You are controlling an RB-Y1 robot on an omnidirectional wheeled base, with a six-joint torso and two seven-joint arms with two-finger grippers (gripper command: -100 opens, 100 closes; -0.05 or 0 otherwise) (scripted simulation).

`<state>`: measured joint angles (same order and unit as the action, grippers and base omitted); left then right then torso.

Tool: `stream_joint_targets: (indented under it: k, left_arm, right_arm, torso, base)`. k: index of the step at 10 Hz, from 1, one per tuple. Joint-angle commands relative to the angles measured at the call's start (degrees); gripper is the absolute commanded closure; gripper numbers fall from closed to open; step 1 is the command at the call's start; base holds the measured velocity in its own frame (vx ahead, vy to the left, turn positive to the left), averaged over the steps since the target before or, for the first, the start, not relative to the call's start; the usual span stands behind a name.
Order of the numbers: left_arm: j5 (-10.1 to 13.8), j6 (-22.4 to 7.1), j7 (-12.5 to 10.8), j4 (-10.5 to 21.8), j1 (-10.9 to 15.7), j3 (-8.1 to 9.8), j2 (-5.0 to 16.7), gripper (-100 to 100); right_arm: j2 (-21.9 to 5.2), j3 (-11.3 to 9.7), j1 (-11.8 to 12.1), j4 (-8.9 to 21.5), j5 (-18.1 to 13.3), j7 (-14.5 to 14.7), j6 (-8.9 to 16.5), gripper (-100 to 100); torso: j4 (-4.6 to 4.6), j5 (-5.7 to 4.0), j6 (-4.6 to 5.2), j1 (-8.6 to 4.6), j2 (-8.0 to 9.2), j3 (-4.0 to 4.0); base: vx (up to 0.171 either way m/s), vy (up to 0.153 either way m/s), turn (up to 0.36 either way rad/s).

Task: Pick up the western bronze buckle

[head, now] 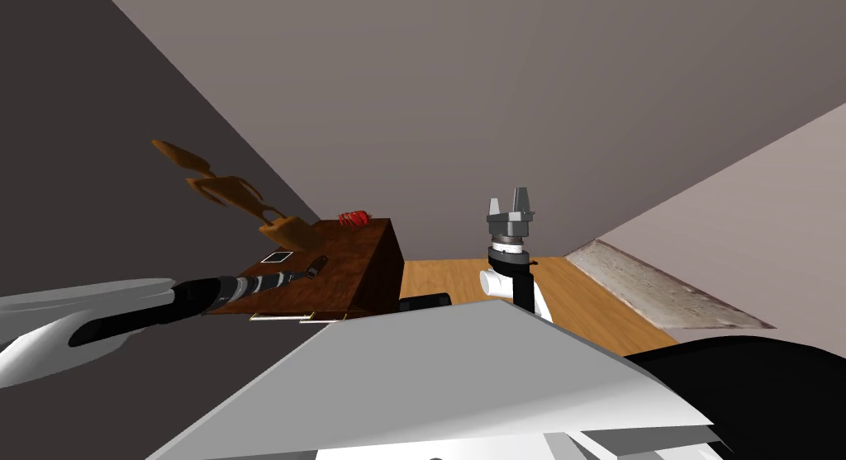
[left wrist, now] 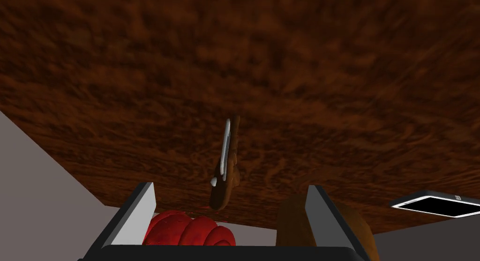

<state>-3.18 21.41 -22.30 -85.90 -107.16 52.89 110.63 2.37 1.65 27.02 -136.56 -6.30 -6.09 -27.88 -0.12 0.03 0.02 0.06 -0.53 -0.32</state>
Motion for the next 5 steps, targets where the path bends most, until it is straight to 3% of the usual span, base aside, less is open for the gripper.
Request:
stream_joint_targets:
  k: [1,3,4,5]
  left_arm:
    - [0.0,0.1,-0.3,1.6,-1.1,0.41,2.3,-100]
    - [-0.4,0.0,-0.8,3.0,-2.3,0.87,4.8,-100]
    - [-0.4,0.2,-0.6,2.8,-1.9,0.71,4.2,-100]
    - [-0.5,0.2,-0.8,2.9,-1.9,0.74,4.3,0]
  right_arm:
    - [0.0,0.0,0.0,0.0,0.0,0.0,0.0,0]
    - [0.0,0.0,0.0,0.0,0.0,0.0,0.0,0]
    - [0.0,0.0,0.0,0.0,0.0,0.0,0.0,0]
    - [0.0,0.0,0.0,0.0,0.0,0.0,0.0,0]
  torso:
    - [0.0,0.0,0.0,0.0,0.0,0.0]
    - [0.0,0.01,-0.01,0.05,0.0,0.0]
    - [0.0,0.01,0.0,0.02,0.0,0.0]
    - [0.04,0.0,-0.02,0.0,0.22,0.12]
  base:
    - [0.117,0.021,0.005]
    - [0.127,0.01,0.004]
    - [0.055,0.001,-0.002]
    - [0.011,0.001,-0.001]
